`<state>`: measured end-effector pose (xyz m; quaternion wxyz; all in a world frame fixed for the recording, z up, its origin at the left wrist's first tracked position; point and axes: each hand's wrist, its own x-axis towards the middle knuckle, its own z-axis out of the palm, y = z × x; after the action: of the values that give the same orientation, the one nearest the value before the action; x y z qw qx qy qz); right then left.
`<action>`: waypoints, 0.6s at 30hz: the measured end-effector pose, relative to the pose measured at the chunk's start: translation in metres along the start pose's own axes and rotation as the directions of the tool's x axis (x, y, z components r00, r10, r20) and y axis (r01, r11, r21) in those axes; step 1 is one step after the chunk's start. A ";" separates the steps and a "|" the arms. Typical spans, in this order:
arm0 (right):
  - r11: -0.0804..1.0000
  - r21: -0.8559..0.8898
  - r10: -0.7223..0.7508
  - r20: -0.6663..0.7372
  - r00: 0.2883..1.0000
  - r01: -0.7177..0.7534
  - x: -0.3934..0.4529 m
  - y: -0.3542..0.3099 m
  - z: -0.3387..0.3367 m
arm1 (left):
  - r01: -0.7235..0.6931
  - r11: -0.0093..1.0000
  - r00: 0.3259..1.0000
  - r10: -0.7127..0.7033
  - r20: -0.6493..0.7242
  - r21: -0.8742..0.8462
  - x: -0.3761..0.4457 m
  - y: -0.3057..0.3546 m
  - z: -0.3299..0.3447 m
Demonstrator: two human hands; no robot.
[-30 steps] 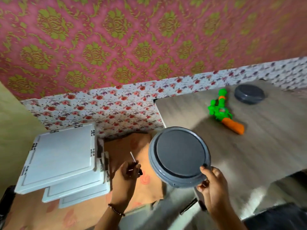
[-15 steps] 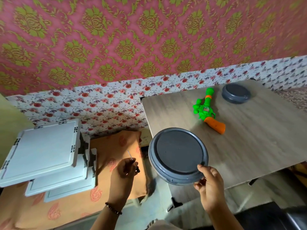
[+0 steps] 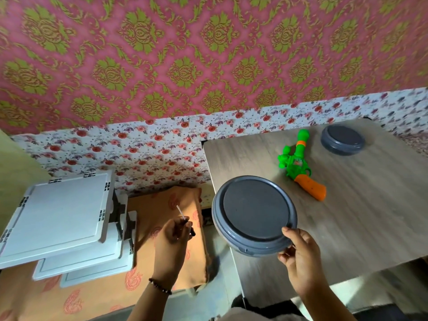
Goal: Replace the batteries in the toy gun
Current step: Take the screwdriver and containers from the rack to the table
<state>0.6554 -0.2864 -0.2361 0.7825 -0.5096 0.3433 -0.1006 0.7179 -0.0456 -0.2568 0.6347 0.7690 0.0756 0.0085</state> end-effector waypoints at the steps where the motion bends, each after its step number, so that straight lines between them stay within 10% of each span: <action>1: 1.000 -0.005 -0.001 -0.001 1.000 0.001 0.003 -0.003 0.000 | -0.004 1.000 1.000 0.004 -0.003 -0.005 0.001 0.002 0.002; 18: 0.999 -0.041 0.013 0.059 0.998 -0.010 0.190 -0.101 -0.113 | 0.038 0.994 0.977 -0.059 -0.205 -0.103 0.075 0.026 0.207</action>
<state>0.7436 -0.5115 -0.2589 0.7822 -0.5264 0.3250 -0.0740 0.8176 -0.2426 -0.2773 0.6606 0.7295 0.1597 0.0771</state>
